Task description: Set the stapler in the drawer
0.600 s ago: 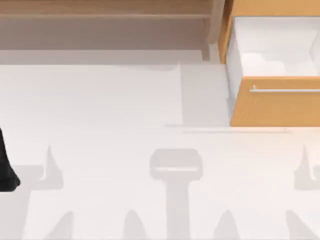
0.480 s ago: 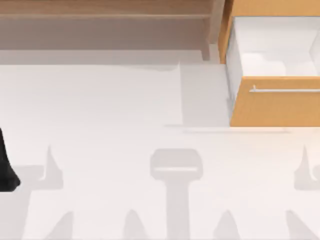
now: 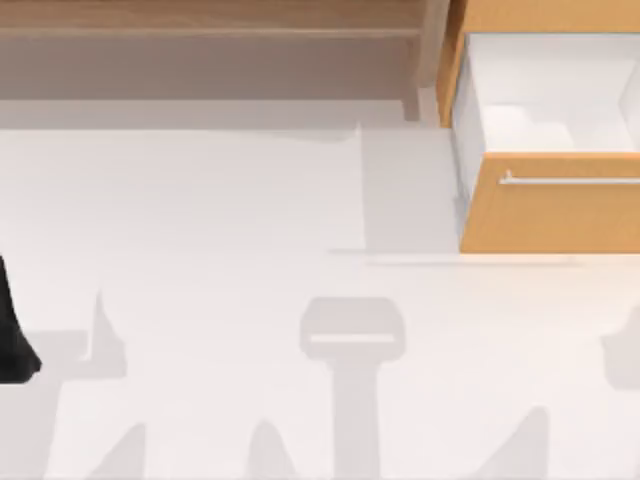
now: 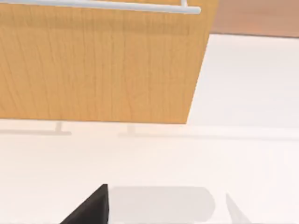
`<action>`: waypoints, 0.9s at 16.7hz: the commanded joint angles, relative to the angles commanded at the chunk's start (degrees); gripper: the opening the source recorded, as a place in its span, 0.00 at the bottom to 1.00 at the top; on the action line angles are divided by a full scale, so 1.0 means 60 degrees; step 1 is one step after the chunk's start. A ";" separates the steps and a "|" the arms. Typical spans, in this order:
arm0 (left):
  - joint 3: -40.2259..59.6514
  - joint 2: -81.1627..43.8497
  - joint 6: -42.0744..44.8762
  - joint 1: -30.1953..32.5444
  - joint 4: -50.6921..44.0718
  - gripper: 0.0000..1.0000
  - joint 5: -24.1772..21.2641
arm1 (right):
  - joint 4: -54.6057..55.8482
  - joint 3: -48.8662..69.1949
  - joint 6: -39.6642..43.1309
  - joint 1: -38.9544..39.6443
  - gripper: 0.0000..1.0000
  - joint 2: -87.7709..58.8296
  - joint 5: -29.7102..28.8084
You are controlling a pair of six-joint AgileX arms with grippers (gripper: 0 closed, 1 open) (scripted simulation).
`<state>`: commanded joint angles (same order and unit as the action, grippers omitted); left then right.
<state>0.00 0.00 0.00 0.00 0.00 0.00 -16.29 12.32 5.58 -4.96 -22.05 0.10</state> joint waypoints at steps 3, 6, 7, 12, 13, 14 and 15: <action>0.0000 0.0000 0.0000 0.0000 0.0000 1.00 0.0000 | -0.1620 0.1224 0.0551 -0.0488 1.00 -0.2611 0.0015; 0.0000 0.0000 0.0000 0.0000 0.0000 1.00 0.0000 | -0.3199 0.2414 0.1086 -0.0967 1.00 -0.4997 0.0026; 0.0000 0.0000 0.0000 0.0000 0.0000 1.00 0.0000 | -0.3681 0.2776 0.1249 -0.1115 1.00 -0.5684 0.0028; 0.0000 0.0000 0.0000 0.0000 0.0000 1.00 0.0000 | -0.5539 0.4178 0.1879 -0.1685 1.00 -0.8404 0.0037; 0.0000 0.0000 0.0000 0.0000 0.0000 1.00 0.0000 | -0.5759 0.4345 0.1954 -0.1753 1.00 -0.8718 0.0038; 0.0000 0.0000 0.0000 0.0000 0.0000 1.00 0.0000 | -0.5918 0.4465 0.2007 -0.1802 1.00 -0.8933 0.0038; 0.0000 0.0000 0.0000 0.0000 0.0000 1.00 0.0000 | -0.6008 0.4534 0.2038 -0.1830 1.00 -0.9052 0.0039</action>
<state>0.00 0.00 0.00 0.00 0.00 0.00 -52.34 39.53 17.81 -15.94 -76.37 0.34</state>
